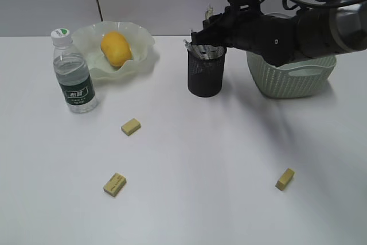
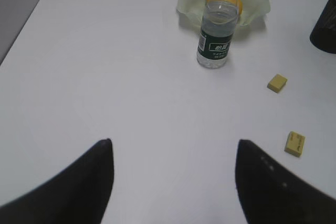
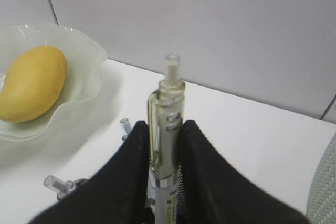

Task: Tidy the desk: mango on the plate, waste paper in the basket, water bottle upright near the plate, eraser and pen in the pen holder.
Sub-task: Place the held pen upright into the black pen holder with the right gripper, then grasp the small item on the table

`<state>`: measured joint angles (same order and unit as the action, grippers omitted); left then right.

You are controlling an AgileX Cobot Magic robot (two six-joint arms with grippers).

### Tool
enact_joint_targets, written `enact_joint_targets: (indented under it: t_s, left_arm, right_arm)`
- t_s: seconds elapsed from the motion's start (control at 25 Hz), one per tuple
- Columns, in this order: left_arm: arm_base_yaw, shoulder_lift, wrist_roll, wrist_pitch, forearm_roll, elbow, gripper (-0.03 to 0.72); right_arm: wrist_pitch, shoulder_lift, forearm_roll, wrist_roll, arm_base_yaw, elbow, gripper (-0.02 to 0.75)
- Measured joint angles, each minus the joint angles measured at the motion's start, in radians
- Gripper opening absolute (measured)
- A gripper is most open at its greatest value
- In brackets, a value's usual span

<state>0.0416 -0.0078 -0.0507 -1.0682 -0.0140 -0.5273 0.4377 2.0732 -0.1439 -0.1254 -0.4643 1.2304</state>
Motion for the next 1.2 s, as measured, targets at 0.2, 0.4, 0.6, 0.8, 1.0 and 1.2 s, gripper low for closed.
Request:
enact_joint_targets:
  t_s: [0.2,0.4,0.6,0.8,1.0,1.2]
  left_arm:
    - [0.0,0.0,0.0,0.0,0.0,0.0,0.547]
    - [0.0,0.0,0.0,0.0,0.0,0.0,0.547]
    - [0.0,0.0,0.0,0.0,0.0,0.0,0.547]
    - [0.0,0.0,0.0,0.0,0.0,0.0,0.547]
    - [0.0,0.0,0.0,0.0,0.0,0.0,0.547]
    - [0.0,0.0,0.0,0.0,0.0,0.0,0.547]
  right_arm:
    - [-0.073,0.0,0.0,0.0,-0.002,0.0,0.316]
    - [-0.15,-0.026,0.0,0.0,-0.002,0.0,0.461]
    - [-0.257,-0.099,-0.003,0.0,-0.002,0.017,0.479]
    - [-0.643,-0.182,-0.032,0.009,-0.002,0.093,0.468]
    - [-1.028,-0.232,-0.045,0.035,0.001,0.211,0.449]
    - [-1.271,-0.243,-0.048,0.108,0.066,0.324,0.447]
